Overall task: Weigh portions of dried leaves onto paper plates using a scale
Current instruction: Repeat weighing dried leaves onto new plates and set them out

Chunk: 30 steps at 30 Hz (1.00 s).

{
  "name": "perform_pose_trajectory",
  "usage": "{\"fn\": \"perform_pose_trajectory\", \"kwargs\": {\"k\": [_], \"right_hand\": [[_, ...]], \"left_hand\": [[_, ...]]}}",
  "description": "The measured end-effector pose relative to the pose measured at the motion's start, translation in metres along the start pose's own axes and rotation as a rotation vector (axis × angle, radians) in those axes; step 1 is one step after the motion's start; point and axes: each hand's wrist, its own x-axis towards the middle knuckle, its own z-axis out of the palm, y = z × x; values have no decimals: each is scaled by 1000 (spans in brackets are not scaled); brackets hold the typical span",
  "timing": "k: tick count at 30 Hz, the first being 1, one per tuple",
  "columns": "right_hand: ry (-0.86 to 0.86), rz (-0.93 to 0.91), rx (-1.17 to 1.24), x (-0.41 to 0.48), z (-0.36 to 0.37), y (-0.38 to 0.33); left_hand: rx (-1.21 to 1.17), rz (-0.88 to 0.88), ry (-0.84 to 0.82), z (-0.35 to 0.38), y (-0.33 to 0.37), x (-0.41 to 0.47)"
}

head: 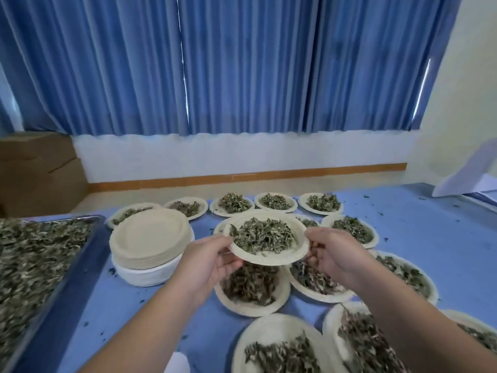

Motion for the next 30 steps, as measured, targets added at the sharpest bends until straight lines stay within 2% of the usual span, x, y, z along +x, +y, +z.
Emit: {"fn": "perform_pose_trajectory", "kwargs": {"k": [9, 16, 20, 27, 30], "right_hand": [[95, 188, 52, 62, -60, -73], [162, 253, 157, 117, -130, -109], [298, 286, 256, 159, -175, -103], [596, 312, 378, 236, -234, -72], [652, 318, 414, 266, -250, -60]], "left_hand": [[77, -212, 129, 98, 34, 76], [107, -263, 37, 186, 46, 139], [100, -313, -22, 218, 28, 175], [10, -362, 3, 246, -3, 230], [0, -364, -7, 251, -15, 249]]}}
